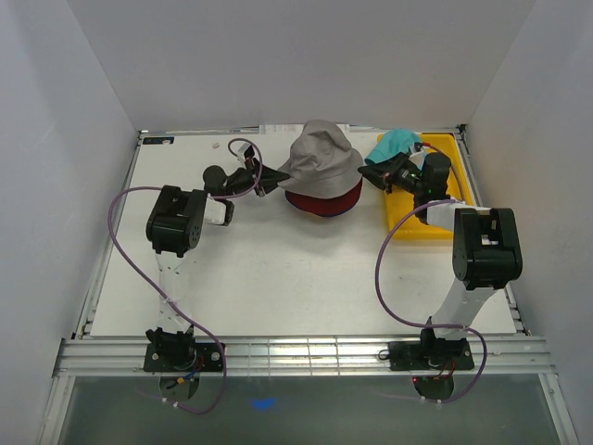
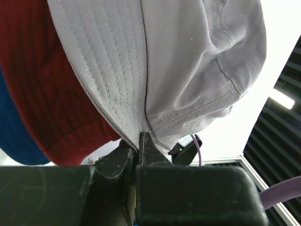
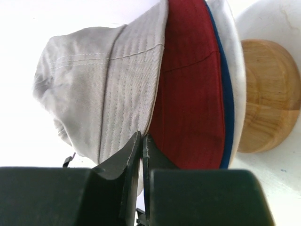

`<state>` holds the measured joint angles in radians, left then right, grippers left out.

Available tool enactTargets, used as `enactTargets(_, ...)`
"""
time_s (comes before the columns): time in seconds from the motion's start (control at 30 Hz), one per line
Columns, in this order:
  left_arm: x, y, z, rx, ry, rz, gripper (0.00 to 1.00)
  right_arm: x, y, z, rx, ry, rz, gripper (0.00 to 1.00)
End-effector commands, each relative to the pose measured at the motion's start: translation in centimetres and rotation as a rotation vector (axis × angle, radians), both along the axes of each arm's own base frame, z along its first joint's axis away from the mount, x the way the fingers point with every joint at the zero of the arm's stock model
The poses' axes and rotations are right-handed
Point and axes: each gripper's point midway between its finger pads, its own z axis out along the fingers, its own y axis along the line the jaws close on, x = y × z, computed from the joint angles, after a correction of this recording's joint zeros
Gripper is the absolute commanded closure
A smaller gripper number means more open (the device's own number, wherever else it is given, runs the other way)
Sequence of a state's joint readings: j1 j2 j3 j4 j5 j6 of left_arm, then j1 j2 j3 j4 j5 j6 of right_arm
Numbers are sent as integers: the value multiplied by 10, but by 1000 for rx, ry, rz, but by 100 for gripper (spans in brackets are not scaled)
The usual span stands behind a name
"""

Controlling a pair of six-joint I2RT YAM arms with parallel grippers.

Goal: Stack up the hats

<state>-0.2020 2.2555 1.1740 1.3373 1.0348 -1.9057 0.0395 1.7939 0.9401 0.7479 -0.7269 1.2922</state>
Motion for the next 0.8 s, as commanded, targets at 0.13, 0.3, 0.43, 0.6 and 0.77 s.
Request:
enactTargets(0.13,-23,17,46,-15,-360,12,100,3,-14,-43,-182,55,-8,92)
enactTargets(0.3,-11,19,37,25,-325,52,100,8,-27,-60,-333,92,-18,92)
enactTargets(0.43,5,19,31,59,-268,91,100,12,-35,-70,-432,120,-10,92)
enactTargets(0.6,25,18,16,137,-194,141,100,18,-45,-78,-554,154,19,92)
enactTargets(0.77,42,22,3,203,-133,208,100,22,-48,-84,-650,167,41,92)
